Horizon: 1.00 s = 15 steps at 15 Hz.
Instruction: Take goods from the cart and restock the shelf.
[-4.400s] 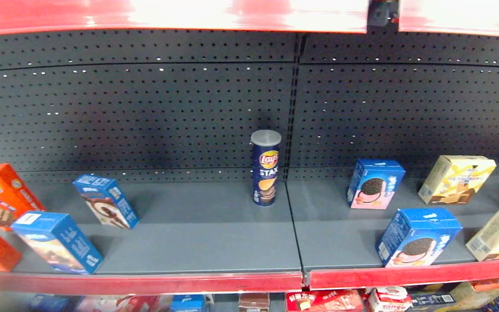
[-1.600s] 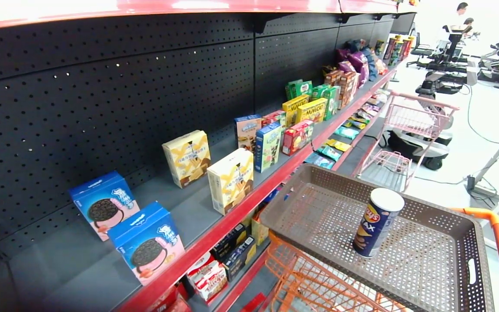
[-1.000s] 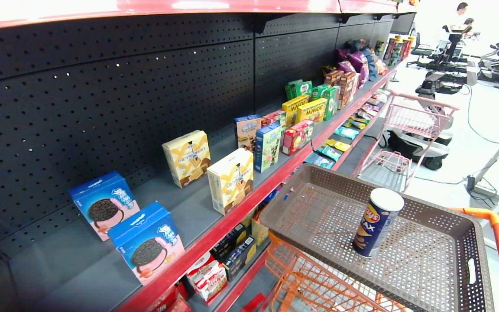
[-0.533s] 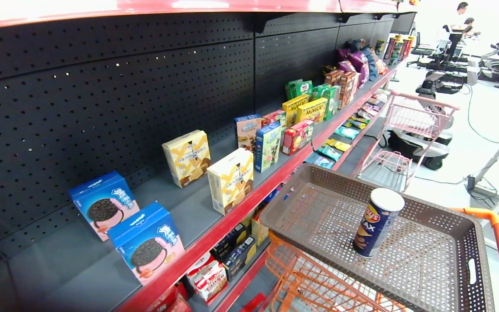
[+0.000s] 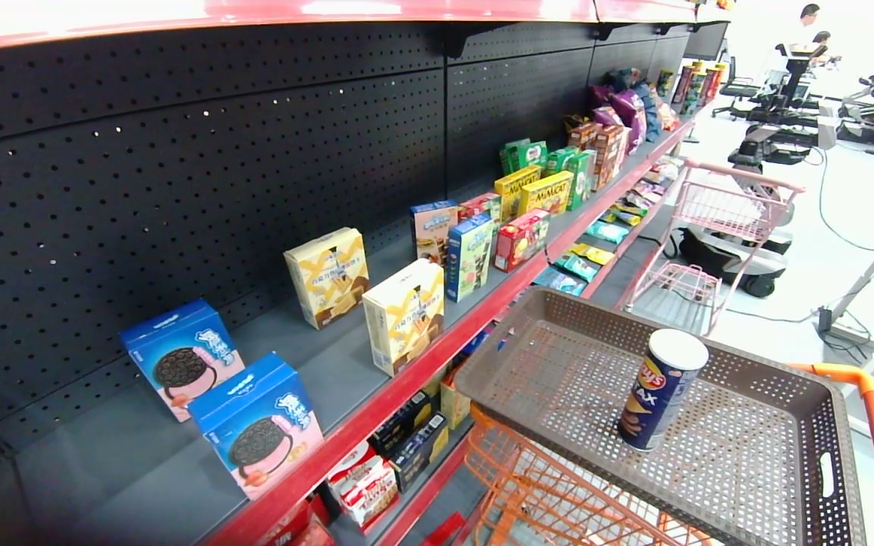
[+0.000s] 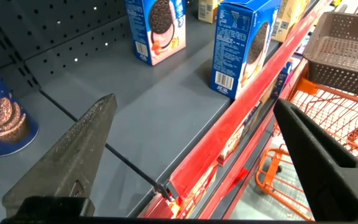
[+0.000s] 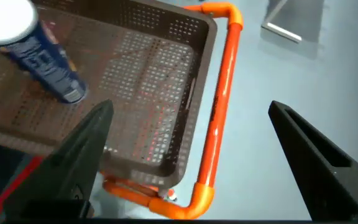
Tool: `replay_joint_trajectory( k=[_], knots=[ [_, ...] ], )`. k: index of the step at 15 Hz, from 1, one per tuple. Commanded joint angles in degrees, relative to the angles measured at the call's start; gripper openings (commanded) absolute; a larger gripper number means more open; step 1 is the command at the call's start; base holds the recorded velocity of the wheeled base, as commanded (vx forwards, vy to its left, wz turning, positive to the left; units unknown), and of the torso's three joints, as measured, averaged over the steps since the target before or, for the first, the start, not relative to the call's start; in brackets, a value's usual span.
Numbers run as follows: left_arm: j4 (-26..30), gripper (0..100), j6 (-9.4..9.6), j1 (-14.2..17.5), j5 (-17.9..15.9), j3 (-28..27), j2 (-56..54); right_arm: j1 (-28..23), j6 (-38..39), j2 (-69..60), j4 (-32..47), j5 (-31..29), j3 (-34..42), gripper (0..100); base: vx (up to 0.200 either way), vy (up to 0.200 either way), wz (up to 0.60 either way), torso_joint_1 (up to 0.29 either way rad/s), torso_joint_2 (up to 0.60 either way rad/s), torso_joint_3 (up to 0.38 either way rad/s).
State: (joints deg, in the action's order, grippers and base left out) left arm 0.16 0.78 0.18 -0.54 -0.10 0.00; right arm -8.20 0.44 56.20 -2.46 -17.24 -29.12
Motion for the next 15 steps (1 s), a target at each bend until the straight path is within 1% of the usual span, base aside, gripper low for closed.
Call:
replay_joint_trajectory(
  k=[1, 2, 3, 4, 7, 8, 10, 12, 13, 15],
  knots=[
    [0.02, 100, 0.01, -0.01, 0.01, 0.01, 0.0, 2.32, 0.79, 13.06, -3.25, -10.54, -2.52, 100, 0.0, 0.0, 0.0, 0.0, 0.0, 0.0],
    [0.02, 100, 0.01, -0.01, 0.01, 0.01, 0.0, 3.55, 1.67, 14.11, -4.92, -13.17, -1.02, 100, 0.0, 0.0, 0.0, 0.0, 0.0, 0.0],
    [0.02, 100, 0.01, -0.01, 0.01, 0.01, 0.0, 4.25, 1.67, 14.11, -5.36, -13.17, 0.3, 100, 0.0, 0.0, 0.0, 0.0, 0.0, 0.0],
    [0.02, 100, 0.01, -0.01, 0.01, 0.01, 0.0, 4.51, 1.85, 14.29, -5.45, -13.17, 0.56, 100, 0.0, 0.0, -0.6, 0.002, 0.01, 0.007],
    [0.02, 100, 0.01, -0.01, 0.01, 0.01, 0.0, 5.57, 2.9, 15.52, -9.23, -11.24, 0.65, 100, 0.0, 0.0, 0.0, 0.0, 0.0, 0.0],
    [0.02, 100, 0.01, -0.01, 0.01, 0.01, 0.0, 6.01, 2.99, 16.75, -11.69, -10.36, 0.73, 100, 0.0, 0.0, 0.0, 0.0, 0.0, 0.0],
    [0.02, 100, 0.01, -0.01, 0.01, 0.01, 0.0, 7.5, 3.08, 18.68, -12.39, -10.36, 0.47, 100, 0.0, 0.0, 0.0, 0.0, 0.0, 0.0],
    [0.02, 100, 0.01, -0.01, 0.01, 0.01, 0.0, 9.17, 3.08, 21.58, -16.08, -9.92, 0.12, 100, 0.0, 0.0, 0.0, 0.0, 0.0, 0.0],
    [0.02, 100, 0.01, -0.01, 0.01, 0.01, 0.0, 10.4, 2.99, 21.67, -16.43, -7.81, -0.06, 100, 0.0, 0.0, 0.0, 0.0, 0.0, 0.0],
    [0.02, 100, 0.01, -0.01, 0.01, 0.01, 0.0, 10.67, 2.9, 21.85, -16.43, -1.92, -0.06, 100, 0.0, 0.0, 0.0, 0.0, 0.0, 0.0]
  ],
)
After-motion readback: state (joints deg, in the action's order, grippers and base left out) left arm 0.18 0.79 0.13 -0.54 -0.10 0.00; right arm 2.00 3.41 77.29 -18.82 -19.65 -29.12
